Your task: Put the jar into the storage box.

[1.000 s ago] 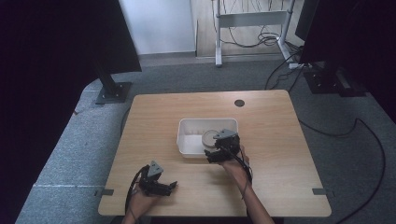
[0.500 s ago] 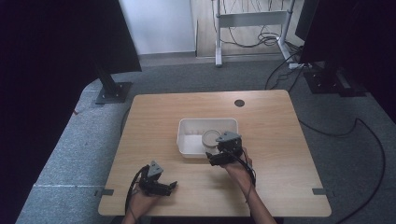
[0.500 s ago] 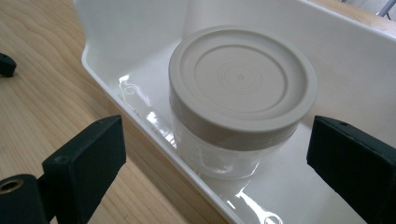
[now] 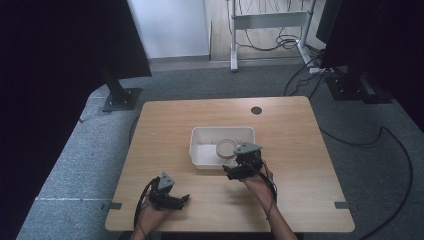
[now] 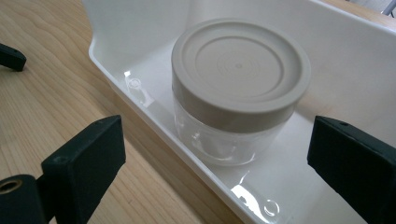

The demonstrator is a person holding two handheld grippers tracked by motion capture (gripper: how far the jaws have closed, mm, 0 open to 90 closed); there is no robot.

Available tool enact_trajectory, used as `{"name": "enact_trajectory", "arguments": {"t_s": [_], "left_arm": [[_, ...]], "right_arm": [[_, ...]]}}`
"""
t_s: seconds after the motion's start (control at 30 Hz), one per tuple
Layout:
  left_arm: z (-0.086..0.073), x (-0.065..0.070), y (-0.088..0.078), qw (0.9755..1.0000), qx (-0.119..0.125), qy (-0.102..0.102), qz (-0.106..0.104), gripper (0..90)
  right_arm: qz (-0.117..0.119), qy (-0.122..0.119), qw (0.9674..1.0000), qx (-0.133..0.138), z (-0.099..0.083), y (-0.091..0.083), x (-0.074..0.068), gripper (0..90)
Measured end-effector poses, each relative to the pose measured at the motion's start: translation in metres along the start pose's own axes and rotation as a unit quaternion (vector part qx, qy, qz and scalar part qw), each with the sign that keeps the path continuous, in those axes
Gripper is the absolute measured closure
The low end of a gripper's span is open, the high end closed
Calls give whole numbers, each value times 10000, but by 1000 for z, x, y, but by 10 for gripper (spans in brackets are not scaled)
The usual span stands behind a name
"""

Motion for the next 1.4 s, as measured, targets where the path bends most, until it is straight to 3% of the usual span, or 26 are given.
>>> {"name": "enact_trajectory", "arguments": {"t_s": [1.4], "left_arm": [[0, 0, 0, 10000, 0, -4, -1, 19]], "right_arm": [[-19, -144, 9999, 67, -25, -36, 6, 36]]}}
Point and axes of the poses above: each handheld gripper's, and its own axes: y roughly forward along the jaws, z roughly out of its top, x roughly to its right, the point moved 7 cm from there along y, roughly forward along the jaws, and after that the axes turned 1 degree about -x, right-handed, at the moved point
